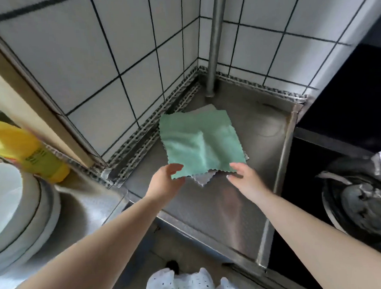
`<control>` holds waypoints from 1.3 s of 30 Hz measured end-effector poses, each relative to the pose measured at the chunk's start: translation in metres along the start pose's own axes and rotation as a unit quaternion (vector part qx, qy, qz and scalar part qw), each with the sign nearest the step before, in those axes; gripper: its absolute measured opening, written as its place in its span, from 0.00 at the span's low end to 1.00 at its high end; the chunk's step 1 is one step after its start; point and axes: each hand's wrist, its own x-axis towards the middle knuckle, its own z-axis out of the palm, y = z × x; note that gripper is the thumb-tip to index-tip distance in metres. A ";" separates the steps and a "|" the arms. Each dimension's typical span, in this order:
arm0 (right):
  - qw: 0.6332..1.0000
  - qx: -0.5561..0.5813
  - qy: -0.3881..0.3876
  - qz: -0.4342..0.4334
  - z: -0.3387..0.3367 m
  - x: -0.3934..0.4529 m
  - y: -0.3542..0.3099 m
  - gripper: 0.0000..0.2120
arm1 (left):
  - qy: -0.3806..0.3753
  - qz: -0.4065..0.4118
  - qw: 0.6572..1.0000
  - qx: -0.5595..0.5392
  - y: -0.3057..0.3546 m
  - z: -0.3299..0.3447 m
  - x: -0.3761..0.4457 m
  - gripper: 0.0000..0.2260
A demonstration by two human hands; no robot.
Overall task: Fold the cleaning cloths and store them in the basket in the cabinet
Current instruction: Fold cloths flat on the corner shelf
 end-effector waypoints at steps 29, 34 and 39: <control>0.940 -0.316 0.105 -0.073 0.035 0.063 -0.011 0.14 | -0.068 0.216 0.930 0.289 -0.026 0.007 0.092 0.07; 0.935 -0.330 0.108 -0.076 0.013 0.071 -0.014 0.11 | -0.011 0.191 0.946 0.263 -0.011 -0.010 0.107 0.10; 0.915 -0.385 0.091 -0.077 -0.017 0.085 -0.026 0.09 | 0.004 0.285 0.921 0.265 0.019 -0.034 0.134 0.17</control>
